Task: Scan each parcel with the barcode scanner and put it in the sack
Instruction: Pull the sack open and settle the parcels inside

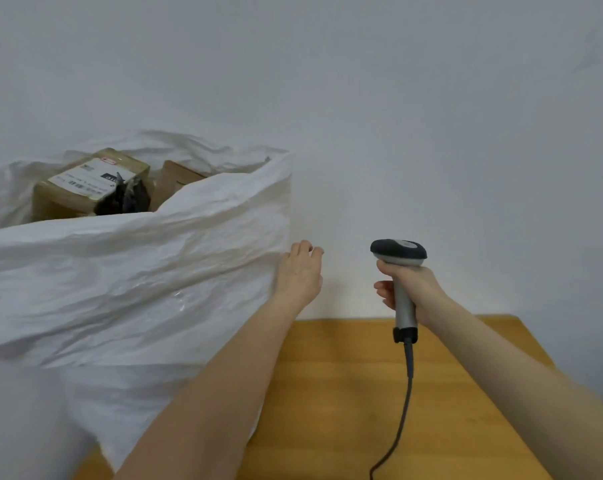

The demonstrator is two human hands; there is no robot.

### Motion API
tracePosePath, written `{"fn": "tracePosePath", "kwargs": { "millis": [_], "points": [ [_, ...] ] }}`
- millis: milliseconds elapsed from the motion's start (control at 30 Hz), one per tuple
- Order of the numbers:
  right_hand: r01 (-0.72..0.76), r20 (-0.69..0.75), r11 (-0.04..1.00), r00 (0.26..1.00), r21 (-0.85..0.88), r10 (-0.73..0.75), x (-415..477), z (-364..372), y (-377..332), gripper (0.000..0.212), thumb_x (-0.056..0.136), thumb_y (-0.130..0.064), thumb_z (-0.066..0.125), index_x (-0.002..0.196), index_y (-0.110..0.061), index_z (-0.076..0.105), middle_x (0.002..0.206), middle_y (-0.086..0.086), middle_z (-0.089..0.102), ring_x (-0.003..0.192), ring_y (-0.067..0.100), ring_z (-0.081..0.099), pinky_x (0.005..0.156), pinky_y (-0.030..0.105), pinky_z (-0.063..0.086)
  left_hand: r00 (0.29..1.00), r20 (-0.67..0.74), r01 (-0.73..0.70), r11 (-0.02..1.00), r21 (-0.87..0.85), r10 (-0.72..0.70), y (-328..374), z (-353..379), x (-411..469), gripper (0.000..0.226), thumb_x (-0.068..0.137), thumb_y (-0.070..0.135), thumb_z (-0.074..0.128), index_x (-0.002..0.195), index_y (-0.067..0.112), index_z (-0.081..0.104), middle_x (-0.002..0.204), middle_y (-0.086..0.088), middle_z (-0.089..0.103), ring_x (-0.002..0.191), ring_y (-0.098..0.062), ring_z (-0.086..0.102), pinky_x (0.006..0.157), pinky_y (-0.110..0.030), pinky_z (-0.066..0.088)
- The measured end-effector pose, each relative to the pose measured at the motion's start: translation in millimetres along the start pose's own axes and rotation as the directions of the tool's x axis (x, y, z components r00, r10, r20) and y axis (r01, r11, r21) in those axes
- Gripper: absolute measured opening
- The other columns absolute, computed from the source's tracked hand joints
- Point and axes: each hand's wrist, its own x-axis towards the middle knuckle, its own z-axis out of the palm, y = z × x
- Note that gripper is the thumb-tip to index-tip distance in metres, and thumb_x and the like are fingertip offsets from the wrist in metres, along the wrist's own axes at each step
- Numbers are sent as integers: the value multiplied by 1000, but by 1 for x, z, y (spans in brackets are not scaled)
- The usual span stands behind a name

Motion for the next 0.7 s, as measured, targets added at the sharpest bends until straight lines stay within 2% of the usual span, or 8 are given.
{"fn": "tracePosePath", "kwargs": {
  "millis": [167,400,700],
  "points": [
    [-122,-46,989,992,-85,119,0,-33,31,23,85,-23,73,95,-7,61,61,6,64,47,15,52,49,25,47,982,175,93,989,-111,-73,22,49,-24,49,92,18,50,139,14,39,135,-9,41,126,-25,38,97,-35,40],
    [-315,-91,924,949,-216,302,18,-87,95,6,86,0,62,84,-1,57,57,8,55,44,16,47,45,24,43,923,371,178,966,-187,-98,70,112,-47,44,94,22,53,136,16,44,135,-8,41,125,-24,40,91,-36,46],
    [-487,-272,793,871,-366,409,62,-182,195,35,88,5,52,57,-9,45,53,9,44,47,22,37,52,31,32,814,568,262,950,-168,-124,152,187,-66,48,93,25,58,138,19,41,136,-6,38,125,-24,39,96,-36,45]
  ]
}}
